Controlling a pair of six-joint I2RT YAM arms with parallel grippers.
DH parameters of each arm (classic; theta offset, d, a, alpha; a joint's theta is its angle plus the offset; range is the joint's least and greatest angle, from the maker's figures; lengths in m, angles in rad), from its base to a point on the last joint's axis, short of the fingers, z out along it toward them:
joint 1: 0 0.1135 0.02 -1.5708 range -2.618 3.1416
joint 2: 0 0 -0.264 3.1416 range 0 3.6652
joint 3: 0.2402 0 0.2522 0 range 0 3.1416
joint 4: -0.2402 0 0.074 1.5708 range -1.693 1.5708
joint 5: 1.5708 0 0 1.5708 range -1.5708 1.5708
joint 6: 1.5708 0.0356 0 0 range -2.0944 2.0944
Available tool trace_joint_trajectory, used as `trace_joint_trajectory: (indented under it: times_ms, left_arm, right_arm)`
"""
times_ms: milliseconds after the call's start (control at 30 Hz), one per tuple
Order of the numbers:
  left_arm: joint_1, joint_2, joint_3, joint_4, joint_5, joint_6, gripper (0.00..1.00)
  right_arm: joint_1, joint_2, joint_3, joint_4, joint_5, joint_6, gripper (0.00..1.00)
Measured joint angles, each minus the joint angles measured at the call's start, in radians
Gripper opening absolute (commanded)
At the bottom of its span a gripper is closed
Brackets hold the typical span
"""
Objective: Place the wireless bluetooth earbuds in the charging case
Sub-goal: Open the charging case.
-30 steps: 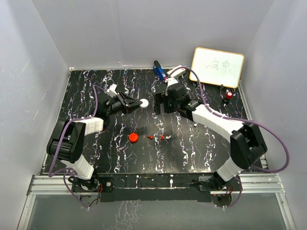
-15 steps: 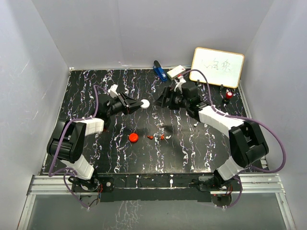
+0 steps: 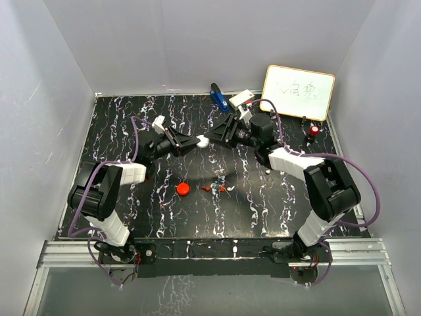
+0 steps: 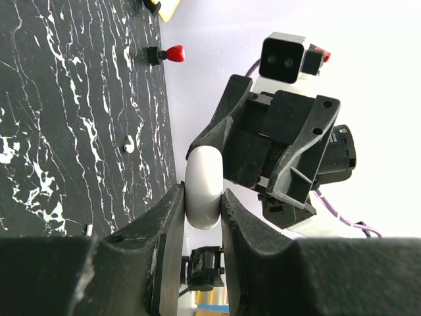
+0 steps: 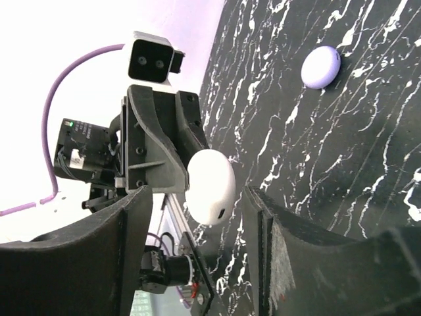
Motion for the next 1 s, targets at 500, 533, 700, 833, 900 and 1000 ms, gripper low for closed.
trace_joint_trajectory:
  times_ms: [500,533,700,833,900,1000]
  left_arm:
    - [-0.019,0.002,0.004,0.055,-0.008,-0.031,0.0]
    - [-0.02,0.002,0.004,0.056,-0.008,-0.032,0.0]
    - [-0.022,0.002,0.008,0.063,-0.008,-0.038,0.0]
    - [-0.026,0.003,0.014,0.074,-0.009,-0.042,0.0]
    - [-0.027,0.007,0.018,0.081,-0.009,-0.045,0.0]
    - [-0.027,0.016,0.019,0.089,-0.009,-0.047,0.0]
  right_arm:
    - [0.0,0.047,-0.034,0.149,-0.035,0.131,0.35]
    - [0.0,0.047,-0.034,0.154,-0.035,0.135,0.35]
    - [0.0,0.052,-0.034,0.173,-0.04,0.149,0.33]
    - [-0.001,0.053,-0.034,0.186,-0.043,0.156,0.28]
    - [-0.002,0.057,-0.034,0.196,-0.045,0.157,0.2]
    - [-0.006,0.066,-0.034,0.202,-0.046,0.166,0.09]
